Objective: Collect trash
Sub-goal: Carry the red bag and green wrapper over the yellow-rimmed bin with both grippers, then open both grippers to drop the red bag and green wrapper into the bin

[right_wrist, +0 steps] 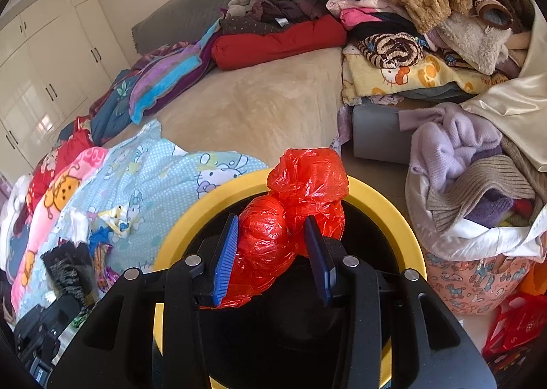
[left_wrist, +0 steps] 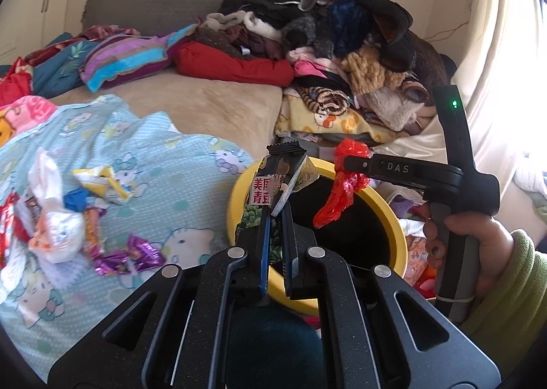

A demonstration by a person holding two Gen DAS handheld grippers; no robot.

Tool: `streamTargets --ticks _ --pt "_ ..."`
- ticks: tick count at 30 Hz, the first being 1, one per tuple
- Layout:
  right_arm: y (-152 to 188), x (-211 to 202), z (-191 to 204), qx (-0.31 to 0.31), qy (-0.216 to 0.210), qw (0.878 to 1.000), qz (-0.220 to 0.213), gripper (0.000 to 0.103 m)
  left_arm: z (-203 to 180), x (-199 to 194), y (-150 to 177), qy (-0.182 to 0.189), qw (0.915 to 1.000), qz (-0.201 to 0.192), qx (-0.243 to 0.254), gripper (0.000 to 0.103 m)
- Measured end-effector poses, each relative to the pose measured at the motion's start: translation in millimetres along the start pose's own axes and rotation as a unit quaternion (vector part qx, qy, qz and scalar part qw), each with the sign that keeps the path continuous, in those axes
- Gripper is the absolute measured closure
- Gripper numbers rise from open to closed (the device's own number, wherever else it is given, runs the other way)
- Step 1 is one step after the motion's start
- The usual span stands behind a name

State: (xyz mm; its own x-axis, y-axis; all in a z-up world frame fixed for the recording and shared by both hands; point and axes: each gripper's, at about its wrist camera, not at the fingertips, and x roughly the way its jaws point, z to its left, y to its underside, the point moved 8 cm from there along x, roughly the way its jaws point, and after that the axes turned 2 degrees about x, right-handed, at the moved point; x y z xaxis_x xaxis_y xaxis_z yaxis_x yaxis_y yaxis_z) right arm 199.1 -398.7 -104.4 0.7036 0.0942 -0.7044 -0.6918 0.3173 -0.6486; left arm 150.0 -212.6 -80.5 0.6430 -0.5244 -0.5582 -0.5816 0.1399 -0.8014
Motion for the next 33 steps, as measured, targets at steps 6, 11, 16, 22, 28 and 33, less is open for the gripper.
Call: streamTargets --ticks 6,11,16,22,28,33 --pt "2 3 -9 0.006 -0.007 1.0 0.012 0.065 -13 21 -1 0.016 0.9997 0.018 0.003 0.1" --pt "2 4 -15 0.006 -0.008 1.0 0.018 0.065 -19 40 3 0.022 0.999 0.039 0.003 0.1" --pt "3 6 -24 0.01 -0.004 1.0 0.024 0.064 -20 55 3 0.023 0.9984 0.052 0.004 0.1" --pt "2 5 -28 0.019 -0.013 0.999 0.028 0.056 -23 64 4 0.033 0.9979 0.057 0.001 0.092" --pt "0 3 -27 0.025 -0.014 0.999 0.024 0.046 -18 57 3 0.024 0.9986 0.044 -0.017 0.032" --pt "-2 -1 -23 0.022 -0.012 1.0 0.015 0.043 -15 45 2 0.009 0.9994 0.028 -0.017 0.017"
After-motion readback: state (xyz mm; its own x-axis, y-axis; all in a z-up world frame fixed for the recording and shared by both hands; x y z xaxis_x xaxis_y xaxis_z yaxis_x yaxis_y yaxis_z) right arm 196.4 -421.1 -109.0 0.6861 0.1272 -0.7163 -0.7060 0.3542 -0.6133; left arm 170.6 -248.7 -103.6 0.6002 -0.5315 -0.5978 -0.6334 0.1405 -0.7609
